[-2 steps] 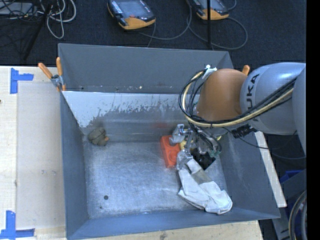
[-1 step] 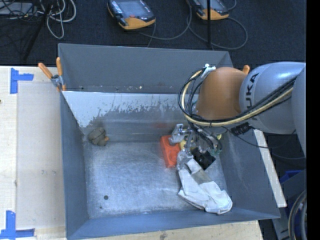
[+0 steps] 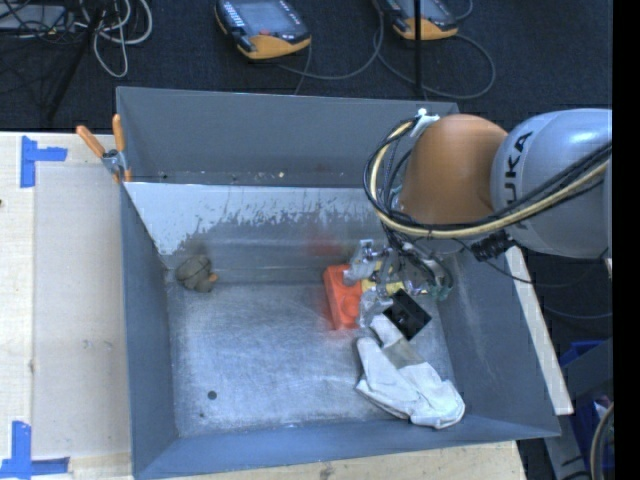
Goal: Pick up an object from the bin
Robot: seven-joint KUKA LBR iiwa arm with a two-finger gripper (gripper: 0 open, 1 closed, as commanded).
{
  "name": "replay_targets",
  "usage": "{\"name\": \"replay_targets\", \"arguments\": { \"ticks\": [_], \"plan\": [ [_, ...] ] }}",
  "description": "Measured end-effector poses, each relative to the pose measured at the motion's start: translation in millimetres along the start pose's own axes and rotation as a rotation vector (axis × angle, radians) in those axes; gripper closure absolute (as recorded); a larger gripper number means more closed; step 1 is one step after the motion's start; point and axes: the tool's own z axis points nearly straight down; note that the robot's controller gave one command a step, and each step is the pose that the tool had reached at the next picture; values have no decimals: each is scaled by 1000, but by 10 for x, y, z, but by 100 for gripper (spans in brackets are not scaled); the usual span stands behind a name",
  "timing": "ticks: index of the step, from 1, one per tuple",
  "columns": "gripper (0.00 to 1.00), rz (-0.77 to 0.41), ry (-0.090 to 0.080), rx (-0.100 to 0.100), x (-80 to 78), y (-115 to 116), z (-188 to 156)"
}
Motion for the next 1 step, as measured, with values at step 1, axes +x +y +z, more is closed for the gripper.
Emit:
{"name": "replay_targets", "arguments": {
  "ticks": [1],
  "plan": [
    [100,-5,-3,2,-34,-10,-399]
  ]
}}
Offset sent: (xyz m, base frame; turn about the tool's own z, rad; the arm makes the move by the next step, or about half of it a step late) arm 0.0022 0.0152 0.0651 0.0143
